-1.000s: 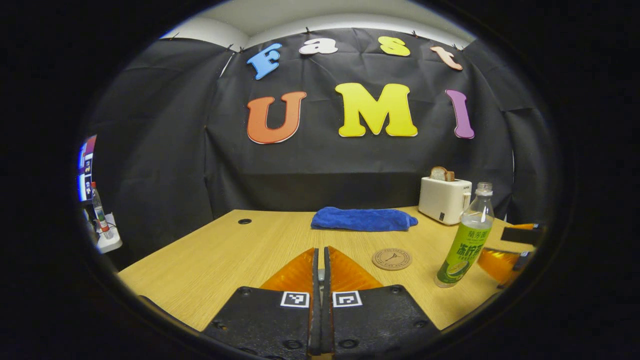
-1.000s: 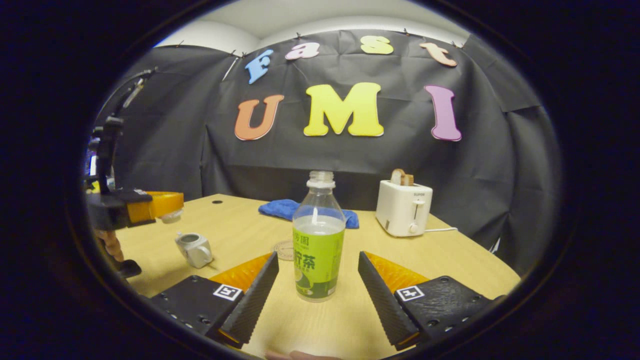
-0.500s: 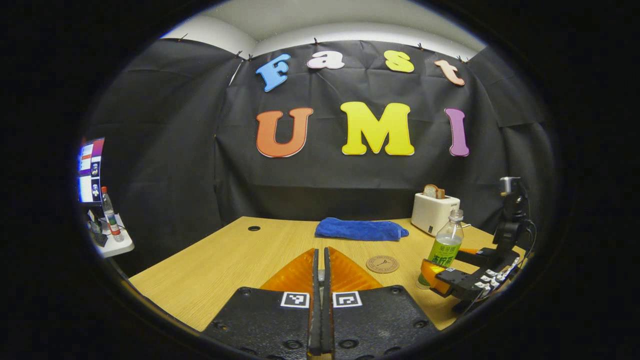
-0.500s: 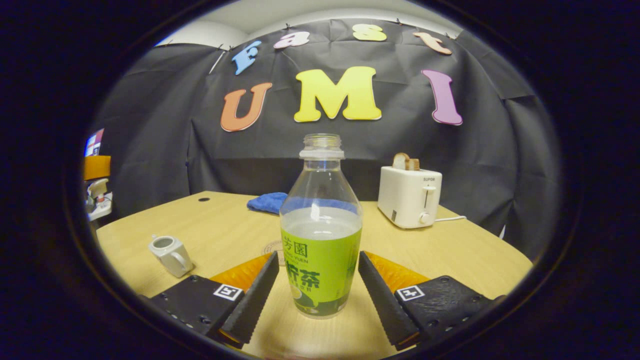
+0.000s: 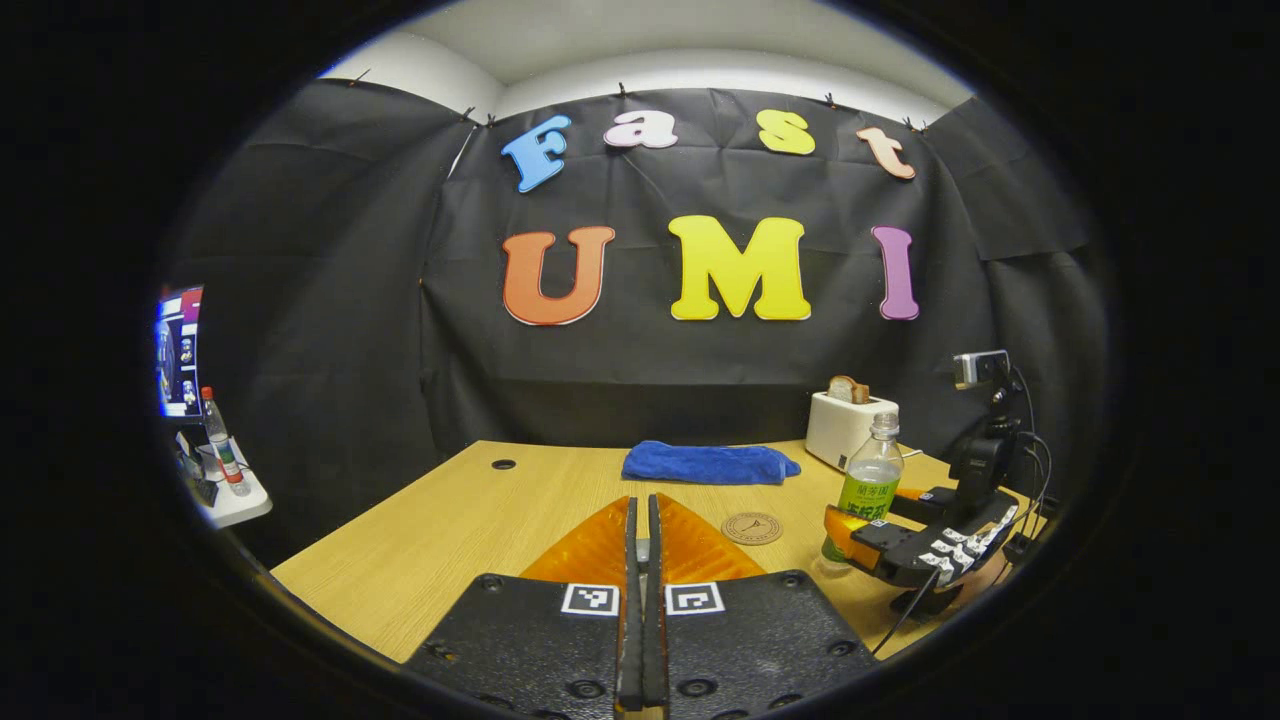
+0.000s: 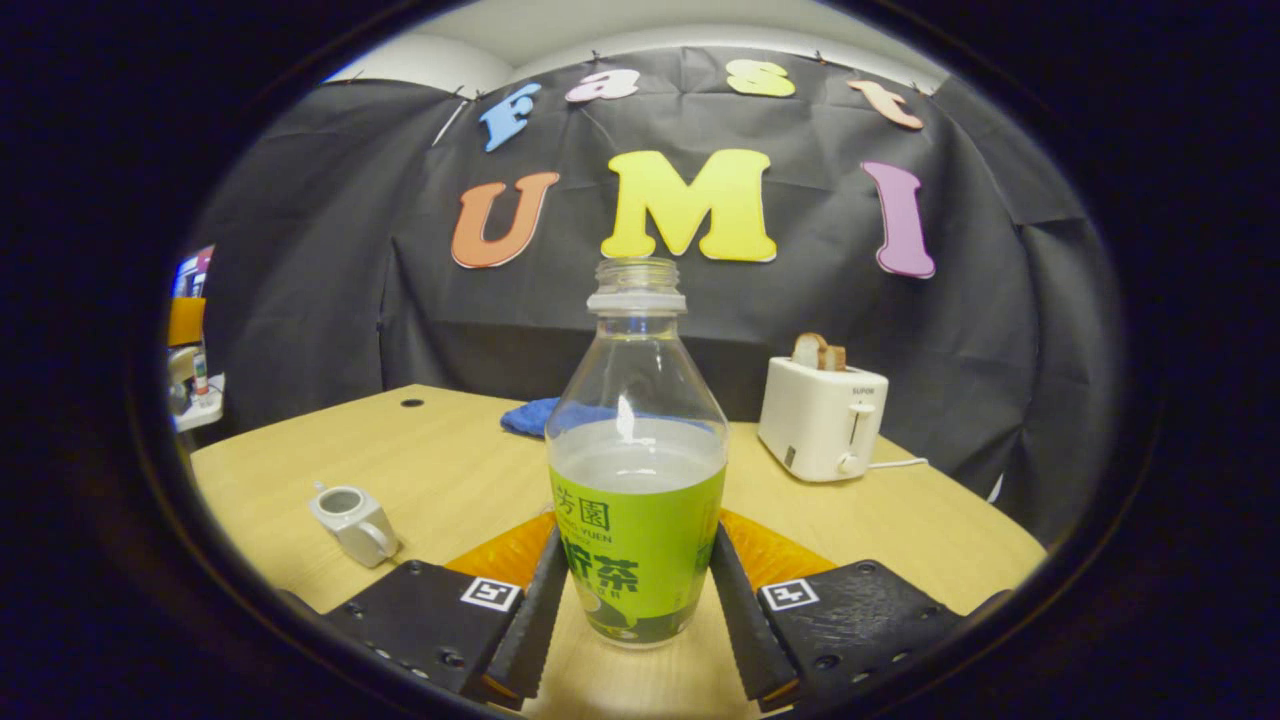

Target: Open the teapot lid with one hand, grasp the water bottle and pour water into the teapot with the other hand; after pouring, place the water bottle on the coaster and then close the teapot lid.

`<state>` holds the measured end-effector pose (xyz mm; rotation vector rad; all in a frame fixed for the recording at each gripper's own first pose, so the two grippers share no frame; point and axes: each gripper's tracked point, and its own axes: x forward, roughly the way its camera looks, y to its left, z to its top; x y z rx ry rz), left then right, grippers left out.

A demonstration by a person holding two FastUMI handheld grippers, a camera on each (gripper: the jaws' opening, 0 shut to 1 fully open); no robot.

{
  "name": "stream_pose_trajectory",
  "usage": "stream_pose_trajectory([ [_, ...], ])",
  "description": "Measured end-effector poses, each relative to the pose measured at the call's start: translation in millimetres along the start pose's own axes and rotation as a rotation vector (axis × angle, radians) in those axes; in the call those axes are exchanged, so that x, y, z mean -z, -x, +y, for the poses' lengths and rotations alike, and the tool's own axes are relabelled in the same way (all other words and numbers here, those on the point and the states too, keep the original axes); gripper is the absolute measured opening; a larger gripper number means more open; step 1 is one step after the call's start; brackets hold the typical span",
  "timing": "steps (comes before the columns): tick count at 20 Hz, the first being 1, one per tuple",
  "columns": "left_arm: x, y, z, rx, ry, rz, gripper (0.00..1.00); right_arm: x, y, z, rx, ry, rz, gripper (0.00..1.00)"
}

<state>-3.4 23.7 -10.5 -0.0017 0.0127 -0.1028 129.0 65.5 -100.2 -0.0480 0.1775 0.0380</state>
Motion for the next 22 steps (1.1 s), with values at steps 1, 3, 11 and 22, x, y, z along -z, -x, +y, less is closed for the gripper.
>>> stream_pose_trajectory([
  [1, -0.8, 1.6, 3.0, -0.002, 0.001, 0.0, 0.03, -5.7, 3.7, 1.8, 0.001, 0.025, -0.004, 0.72],
  [3, -3.8, 3.1, 12.2, -0.011, -0.001, -0.005, 0.03, -15.0, 10.8, 4.5, 0.009, 0.078, -0.009, 0.72],
  [11, -5.6, 10.2, 33.5, -0.01, -0.02, 0.008, 0.03, -20.7, 12.5, 19.2, 0.043, 0.336, 0.037, 0.72],
  [22, 6.1, 9.1, 76.4, -0.037, 0.049, 0.042, 0.03, 2.0, -9.2, 70.7, 0.038, 0.723, 0.132, 0.72],
])
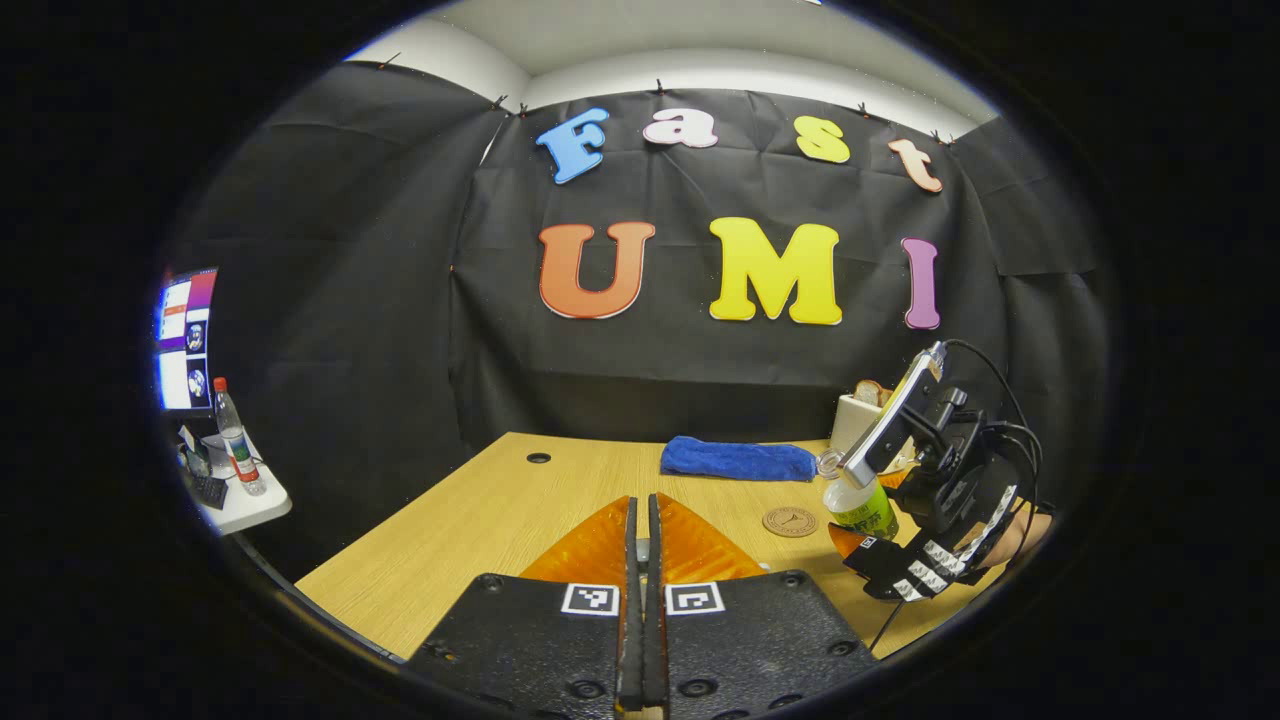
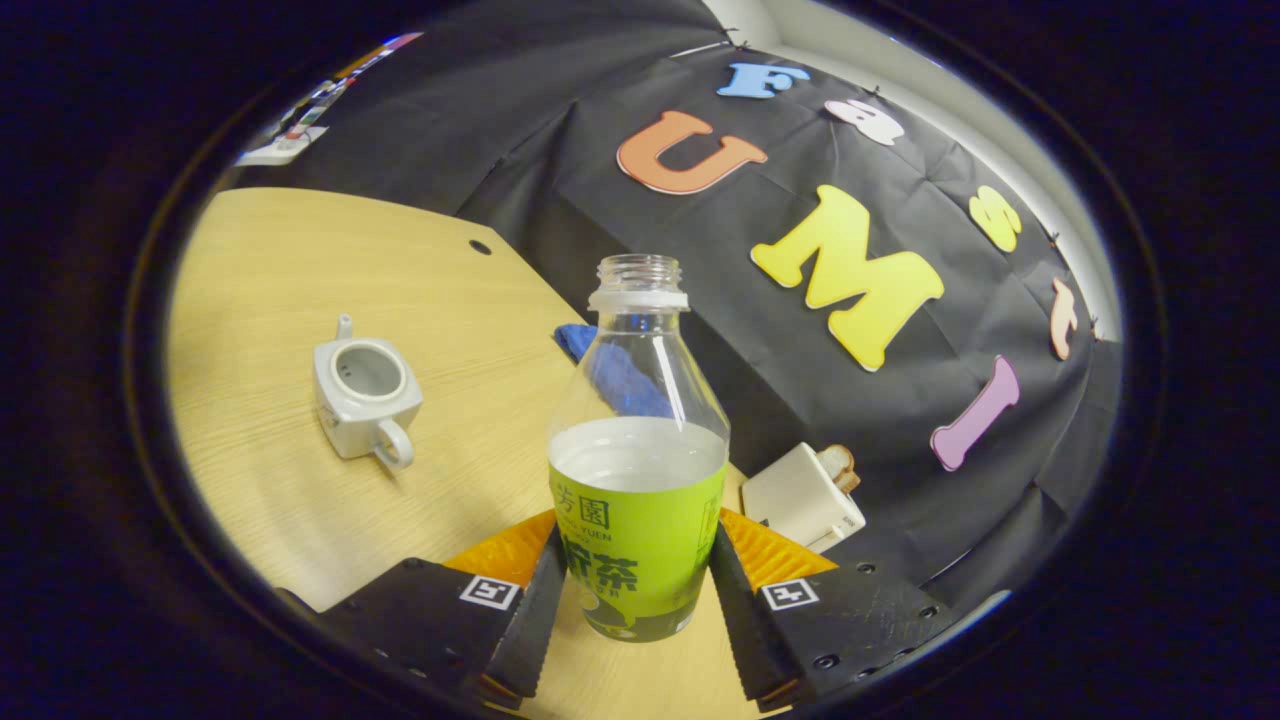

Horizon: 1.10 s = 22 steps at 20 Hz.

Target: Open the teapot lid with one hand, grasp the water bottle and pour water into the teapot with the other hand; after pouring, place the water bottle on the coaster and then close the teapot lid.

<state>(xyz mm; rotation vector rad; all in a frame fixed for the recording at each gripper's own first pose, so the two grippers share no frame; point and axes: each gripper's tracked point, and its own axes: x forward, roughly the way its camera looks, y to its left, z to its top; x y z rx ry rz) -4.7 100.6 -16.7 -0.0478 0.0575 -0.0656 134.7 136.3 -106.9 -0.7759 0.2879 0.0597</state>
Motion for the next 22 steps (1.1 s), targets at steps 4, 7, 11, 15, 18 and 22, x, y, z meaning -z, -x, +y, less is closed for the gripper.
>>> stream_pose_trajectory([
  [4, 2.3, -3.0, 9.1, -0.009, 0.012, 0.009, 0.03, -4.4, -5.0, 6.4, 0.05, 0.18, 0.014, 0.73],
  [7, 5.4, -4.4, 12.5, -0.009, 0.01, 0.017, 0.03, -8.1, -7.9, 9.9, 0.112, 0.332, 0.012, 0.73],
  [11, 7.5, -4.6, 21.2, -0.014, 0.007, 0.023, 0.03, -14.3, -6.7, 18.7, 0.168, 0.517, -0.007, 0.74],
  [15, 7.0, -3.9, 25.1, -0.016, 0.018, 0.026, 0.03, -30.7, -3.4, 20.2, 0.233, 0.69, -0.05, 0.73],
  [18, 8.6, -4.2, 24.2, -0.011, 0.02, 0.032, 0.03, -37.1, -0.8, 14.7, 0.285, 0.798, -0.055, 0.74],
  [22, 7.6, -3.5, 22.2, -0.001, 0.016, 0.03, 0.03, -38.1, -7.1, 11.0, 0.343, 0.905, -0.065, 0.73],
])
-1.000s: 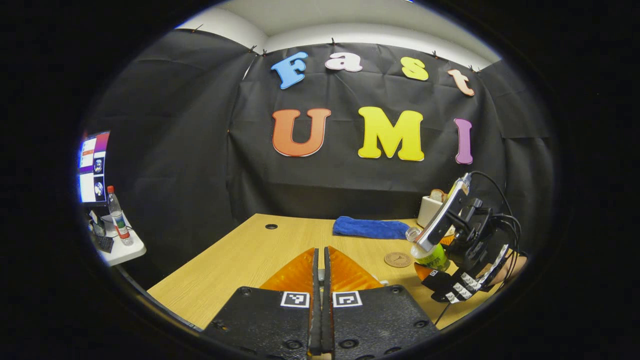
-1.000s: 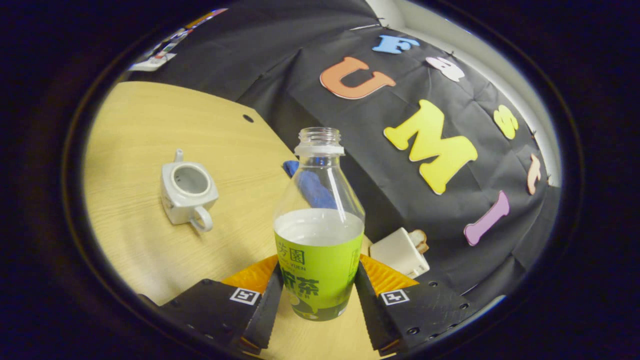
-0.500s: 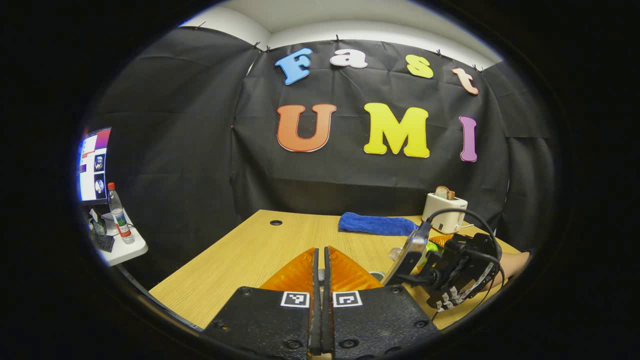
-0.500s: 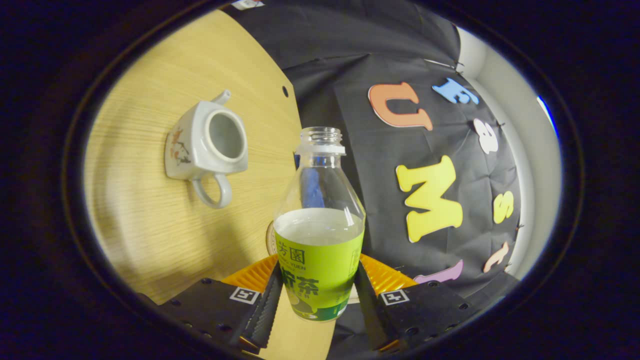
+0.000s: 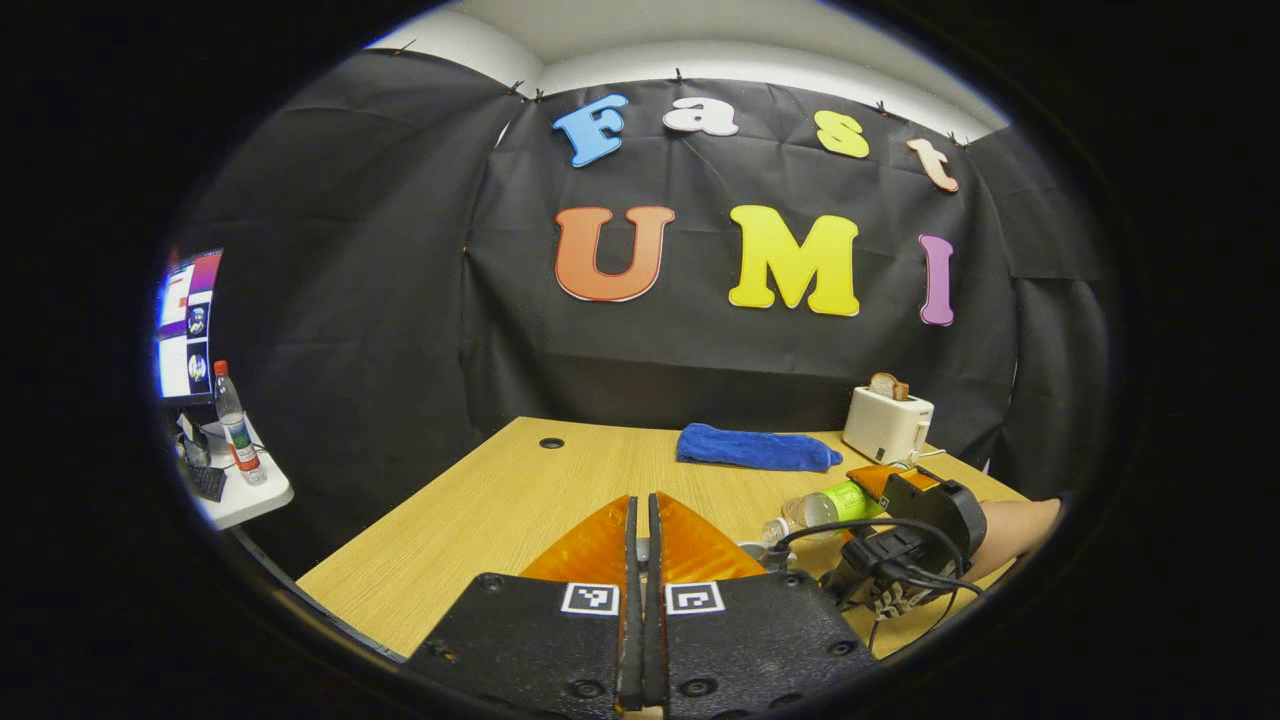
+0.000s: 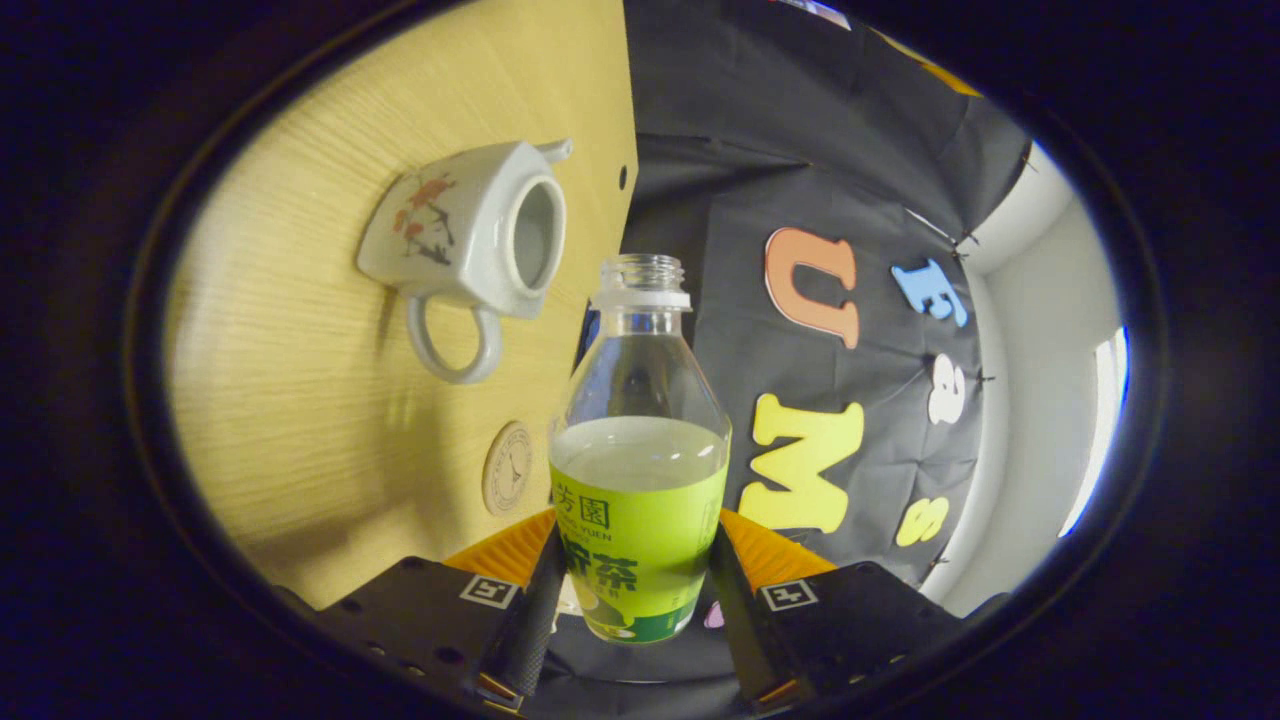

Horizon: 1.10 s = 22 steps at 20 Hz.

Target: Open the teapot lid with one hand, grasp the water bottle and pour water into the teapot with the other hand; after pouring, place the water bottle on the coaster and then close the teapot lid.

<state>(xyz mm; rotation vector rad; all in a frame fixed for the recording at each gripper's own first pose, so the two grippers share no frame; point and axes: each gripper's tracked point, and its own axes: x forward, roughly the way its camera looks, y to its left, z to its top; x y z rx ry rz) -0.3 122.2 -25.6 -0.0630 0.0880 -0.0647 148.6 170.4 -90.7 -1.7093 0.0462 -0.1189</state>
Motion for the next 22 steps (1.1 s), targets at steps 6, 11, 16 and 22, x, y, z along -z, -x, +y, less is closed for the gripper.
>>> stream_pose_trajectory([
  [6, 0.5, 0.3, -5.0, 0.012, -0.022, 0.003, 0.03, -1.3, -4.9, -16.3, 0.107, 0.145, -0.013, 0.72],
  [11, 0.6, 0.3, -5.8, 0.014, -0.037, 0.004, 0.03, -4.2, -2.9, -33.7, 0.167, 0.215, -0.021, 0.73],
  [16, 0.8, 0.8, -3.7, 0.008, -0.037, 0.004, 0.03, -8.7, 0.2, -46.6, 0.212, 0.262, -0.037, 0.73],
  [22, 0.4, 1.2, -5.1, 0.007, -0.047, 0.002, 0.03, -10.0, 2.5, -59.3, 0.256, 0.305, -0.051, 0.72],
])
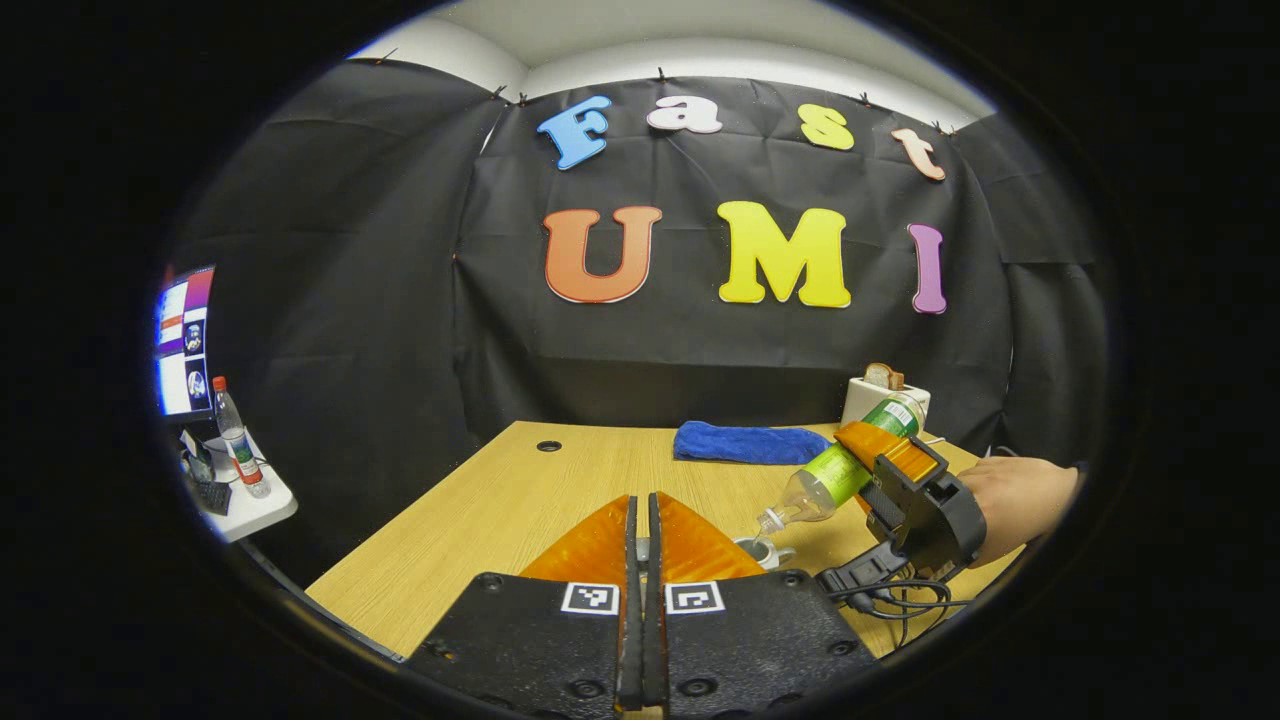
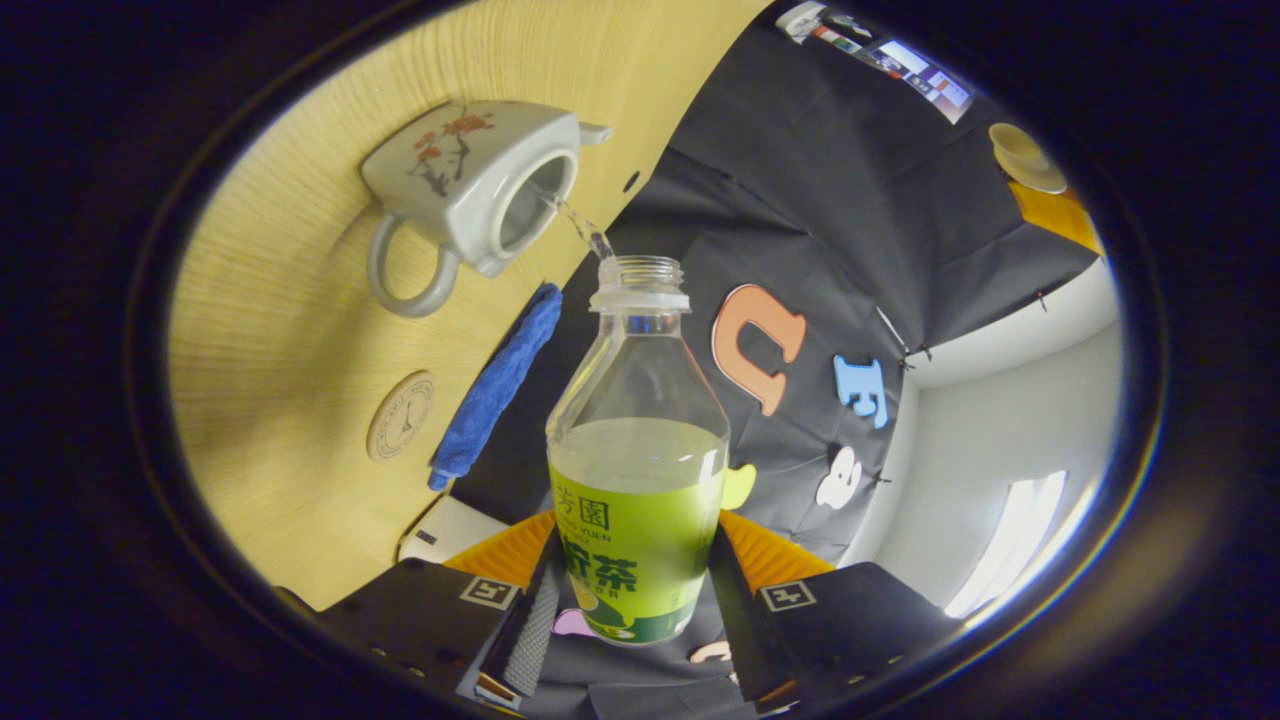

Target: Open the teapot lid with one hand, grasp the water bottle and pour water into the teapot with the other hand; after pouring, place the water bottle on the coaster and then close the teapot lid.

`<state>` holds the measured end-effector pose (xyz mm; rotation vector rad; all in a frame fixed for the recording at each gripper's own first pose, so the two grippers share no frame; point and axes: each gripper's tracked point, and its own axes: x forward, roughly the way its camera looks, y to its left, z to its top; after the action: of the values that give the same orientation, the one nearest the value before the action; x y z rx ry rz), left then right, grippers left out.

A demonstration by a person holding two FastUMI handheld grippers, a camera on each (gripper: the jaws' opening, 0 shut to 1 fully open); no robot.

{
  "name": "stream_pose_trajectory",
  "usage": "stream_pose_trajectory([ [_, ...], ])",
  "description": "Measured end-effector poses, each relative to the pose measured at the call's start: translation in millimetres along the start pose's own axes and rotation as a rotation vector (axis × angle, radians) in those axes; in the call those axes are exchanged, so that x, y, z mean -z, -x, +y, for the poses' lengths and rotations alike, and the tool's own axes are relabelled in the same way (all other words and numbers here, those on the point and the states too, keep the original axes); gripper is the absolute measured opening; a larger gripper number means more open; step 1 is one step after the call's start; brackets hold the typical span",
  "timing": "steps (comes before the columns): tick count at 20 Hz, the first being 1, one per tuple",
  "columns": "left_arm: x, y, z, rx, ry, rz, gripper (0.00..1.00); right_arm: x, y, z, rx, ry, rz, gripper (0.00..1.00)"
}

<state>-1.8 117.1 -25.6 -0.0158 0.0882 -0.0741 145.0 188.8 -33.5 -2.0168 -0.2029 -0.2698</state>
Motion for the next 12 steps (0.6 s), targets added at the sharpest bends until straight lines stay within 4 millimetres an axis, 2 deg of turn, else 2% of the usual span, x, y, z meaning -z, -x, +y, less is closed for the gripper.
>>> stream_pose_trajectory([
  [5, 0.2, 0.0, -0.5, -0.002, -0.002, 0.002, 0.03, 6.8, -0.5, -11.6, 0.032, 0.029, 0.0, 0.73],
  [12, -1.6, 1.8, 3.6, -0.016, -0.01, -0.004, 0.03, 2.8, 0.9, -27.5, 0.076, 0.05, -0.019, 0.73],
])
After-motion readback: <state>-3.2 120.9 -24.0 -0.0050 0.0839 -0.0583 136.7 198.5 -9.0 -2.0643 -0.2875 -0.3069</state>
